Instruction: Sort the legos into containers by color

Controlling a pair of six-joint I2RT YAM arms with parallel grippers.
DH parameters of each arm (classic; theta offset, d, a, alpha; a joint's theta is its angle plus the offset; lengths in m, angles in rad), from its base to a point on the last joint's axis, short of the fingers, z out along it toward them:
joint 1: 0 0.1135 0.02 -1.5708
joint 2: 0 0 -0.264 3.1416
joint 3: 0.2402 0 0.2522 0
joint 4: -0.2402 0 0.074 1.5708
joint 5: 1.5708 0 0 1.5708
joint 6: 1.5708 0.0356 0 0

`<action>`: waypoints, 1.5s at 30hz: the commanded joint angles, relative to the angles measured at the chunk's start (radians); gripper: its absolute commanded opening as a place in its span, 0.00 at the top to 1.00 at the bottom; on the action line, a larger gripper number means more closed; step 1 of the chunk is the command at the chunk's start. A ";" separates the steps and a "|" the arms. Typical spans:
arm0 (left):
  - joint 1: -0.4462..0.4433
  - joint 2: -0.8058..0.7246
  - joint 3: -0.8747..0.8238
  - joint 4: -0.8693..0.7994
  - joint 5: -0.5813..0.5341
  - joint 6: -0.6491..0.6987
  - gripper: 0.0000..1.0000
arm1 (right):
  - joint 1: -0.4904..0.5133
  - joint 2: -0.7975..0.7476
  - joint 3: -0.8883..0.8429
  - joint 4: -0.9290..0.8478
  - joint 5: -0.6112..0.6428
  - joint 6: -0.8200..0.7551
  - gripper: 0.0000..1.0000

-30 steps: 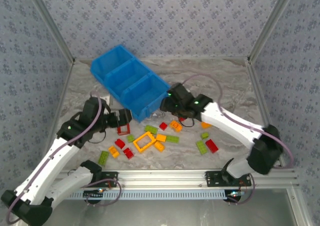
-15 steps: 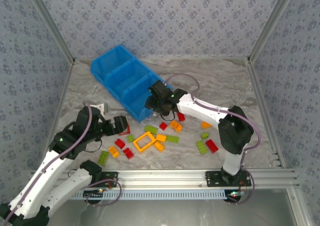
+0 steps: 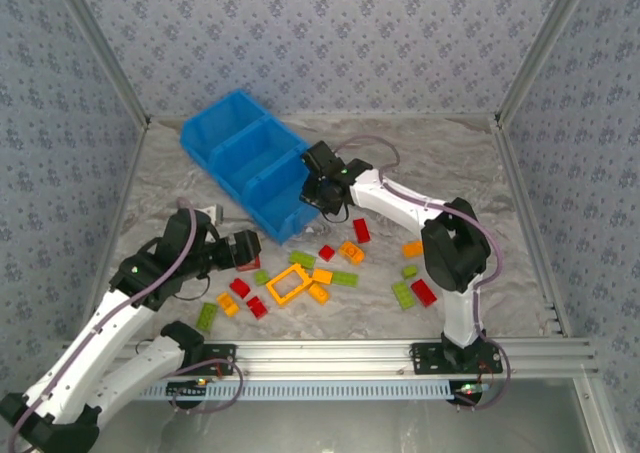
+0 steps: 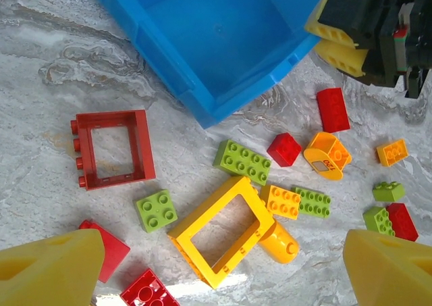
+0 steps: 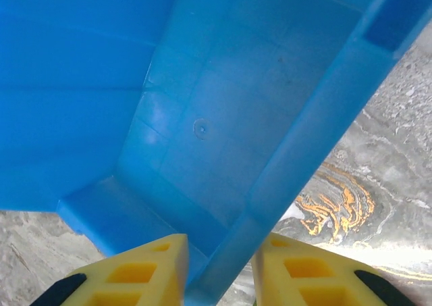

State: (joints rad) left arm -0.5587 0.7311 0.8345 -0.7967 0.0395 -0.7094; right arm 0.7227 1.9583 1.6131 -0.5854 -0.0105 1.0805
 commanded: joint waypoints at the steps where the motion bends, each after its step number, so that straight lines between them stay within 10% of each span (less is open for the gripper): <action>1: -0.008 0.016 0.010 0.041 0.000 -0.006 0.08 | -0.019 0.048 0.049 -0.096 -0.005 -0.016 0.73; 28: -0.017 0.100 0.038 0.097 0.021 0.001 0.08 | -0.500 0.261 0.525 -0.552 0.010 -0.823 0.95; 45: -0.036 0.177 0.041 0.155 0.039 -0.002 0.09 | -0.647 0.347 0.609 -0.502 0.015 -0.964 0.94</action>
State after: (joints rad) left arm -0.5858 0.8982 0.8356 -0.6731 0.0639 -0.7090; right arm 0.0948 2.2532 2.1773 -1.0599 -0.0372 0.1482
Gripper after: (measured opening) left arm 0.914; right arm 0.090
